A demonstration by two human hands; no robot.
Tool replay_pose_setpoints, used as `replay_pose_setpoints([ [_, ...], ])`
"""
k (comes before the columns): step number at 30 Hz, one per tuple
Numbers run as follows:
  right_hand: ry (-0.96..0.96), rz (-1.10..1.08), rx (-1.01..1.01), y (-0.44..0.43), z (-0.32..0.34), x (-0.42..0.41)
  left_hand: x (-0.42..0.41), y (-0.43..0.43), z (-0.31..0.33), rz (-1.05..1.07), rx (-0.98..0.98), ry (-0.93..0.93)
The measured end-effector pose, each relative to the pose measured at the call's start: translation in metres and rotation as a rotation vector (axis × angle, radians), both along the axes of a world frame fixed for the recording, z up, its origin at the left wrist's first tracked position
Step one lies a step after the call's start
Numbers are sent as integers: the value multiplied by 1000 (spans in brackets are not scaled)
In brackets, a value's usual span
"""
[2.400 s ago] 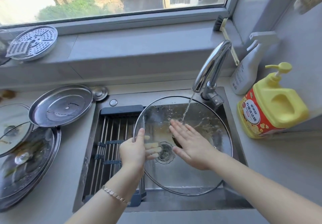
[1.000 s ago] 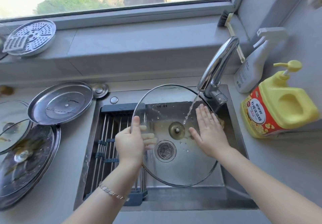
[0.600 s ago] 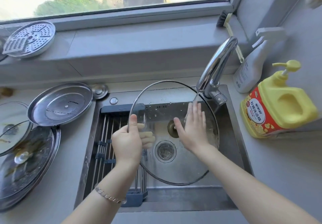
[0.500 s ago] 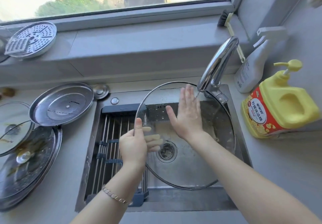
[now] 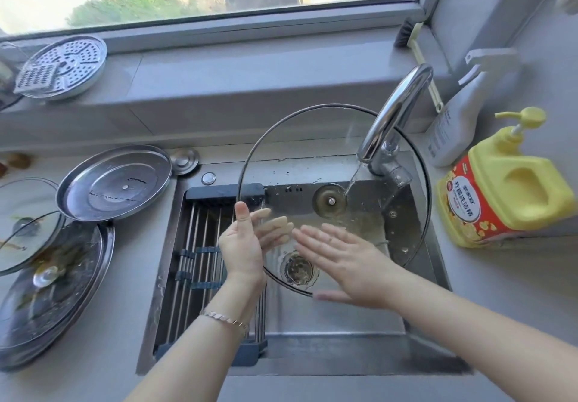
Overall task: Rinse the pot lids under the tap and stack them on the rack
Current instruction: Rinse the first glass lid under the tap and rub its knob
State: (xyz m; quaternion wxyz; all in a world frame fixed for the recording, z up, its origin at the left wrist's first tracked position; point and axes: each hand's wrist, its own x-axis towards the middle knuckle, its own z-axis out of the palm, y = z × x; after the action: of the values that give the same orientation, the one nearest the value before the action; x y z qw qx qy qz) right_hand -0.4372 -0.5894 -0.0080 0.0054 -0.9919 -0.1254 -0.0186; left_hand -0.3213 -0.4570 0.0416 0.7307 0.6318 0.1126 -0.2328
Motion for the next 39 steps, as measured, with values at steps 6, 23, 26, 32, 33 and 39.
replay_pose_setpoints([
  [6,13,-64,120,45,-3,17,-9,-13,-6,35,40,18],
  [23,364,-1227,2013,-31,11,-38,-12,48,-63,-111,221,432],
  [26,392,-1208,1918,-34,28,-33,-15,48,-80,-258,338,585],
  [32,229,-994,1092,-22,53,-26,-24,5,-49,-666,615,275],
  [33,200,-933,929,-19,57,-23,-27,-7,-31,-634,461,318],
  [39,231,-733,353,16,70,-3,-16,-65,32,-406,45,480],
])
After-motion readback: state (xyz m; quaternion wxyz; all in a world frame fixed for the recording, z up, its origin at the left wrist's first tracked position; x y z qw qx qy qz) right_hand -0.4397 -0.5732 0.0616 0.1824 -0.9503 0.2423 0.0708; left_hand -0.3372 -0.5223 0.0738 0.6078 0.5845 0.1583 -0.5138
